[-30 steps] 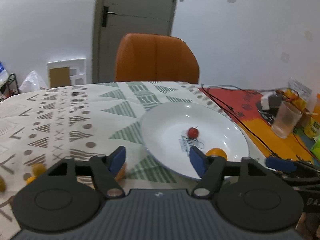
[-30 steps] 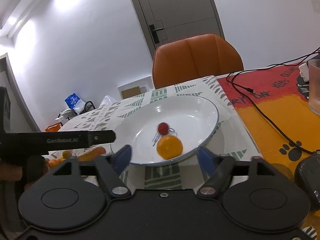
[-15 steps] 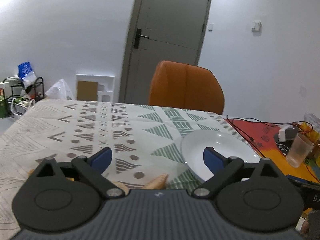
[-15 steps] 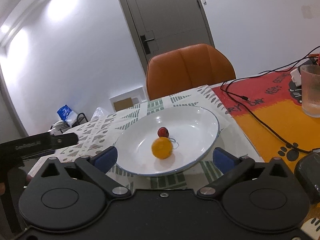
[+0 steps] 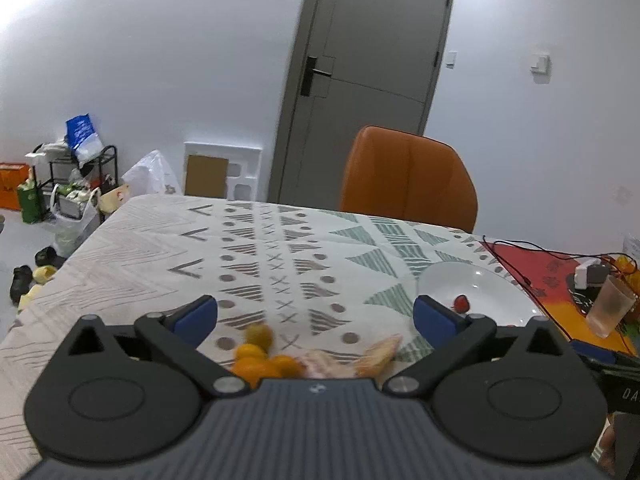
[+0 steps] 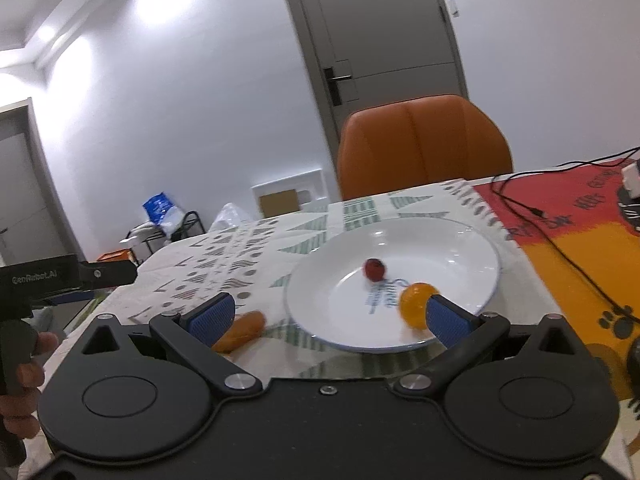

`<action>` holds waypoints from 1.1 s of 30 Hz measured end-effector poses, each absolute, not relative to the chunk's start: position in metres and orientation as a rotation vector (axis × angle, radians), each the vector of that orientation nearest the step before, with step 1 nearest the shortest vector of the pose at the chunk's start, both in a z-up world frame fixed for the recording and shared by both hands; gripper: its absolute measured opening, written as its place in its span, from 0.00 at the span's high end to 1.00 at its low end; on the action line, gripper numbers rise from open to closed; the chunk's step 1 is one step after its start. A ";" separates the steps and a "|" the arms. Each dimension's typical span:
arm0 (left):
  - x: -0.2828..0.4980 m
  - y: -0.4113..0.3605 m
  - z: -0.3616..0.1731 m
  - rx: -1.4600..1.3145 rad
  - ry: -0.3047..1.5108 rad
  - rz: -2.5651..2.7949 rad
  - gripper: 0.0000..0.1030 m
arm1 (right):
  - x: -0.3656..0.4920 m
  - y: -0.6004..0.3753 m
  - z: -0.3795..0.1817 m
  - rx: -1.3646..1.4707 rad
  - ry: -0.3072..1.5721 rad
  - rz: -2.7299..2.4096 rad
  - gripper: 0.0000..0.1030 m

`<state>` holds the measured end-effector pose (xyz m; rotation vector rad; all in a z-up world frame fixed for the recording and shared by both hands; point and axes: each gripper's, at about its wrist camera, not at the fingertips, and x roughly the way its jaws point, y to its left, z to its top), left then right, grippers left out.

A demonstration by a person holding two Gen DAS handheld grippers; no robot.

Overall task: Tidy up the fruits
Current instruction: 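Withdraw both grippers from the plate back toward the fruit pile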

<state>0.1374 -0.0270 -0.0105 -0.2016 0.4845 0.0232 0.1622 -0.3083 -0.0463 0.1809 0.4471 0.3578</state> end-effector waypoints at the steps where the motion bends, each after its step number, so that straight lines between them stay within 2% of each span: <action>1: 0.136 -0.022 -0.010 -0.208 0.489 0.030 0.00 | 0.162 -0.305 -0.046 0.180 0.449 0.368 0.00; 16: 0.108 0.032 -0.008 -0.210 0.485 0.098 0.00 | 0.158 -0.262 -0.043 0.132 0.496 0.473 0.00; 33: 0.097 0.052 -0.028 -0.233 0.505 0.084 0.03 | 0.162 -0.235 -0.047 0.094 0.538 0.507 0.00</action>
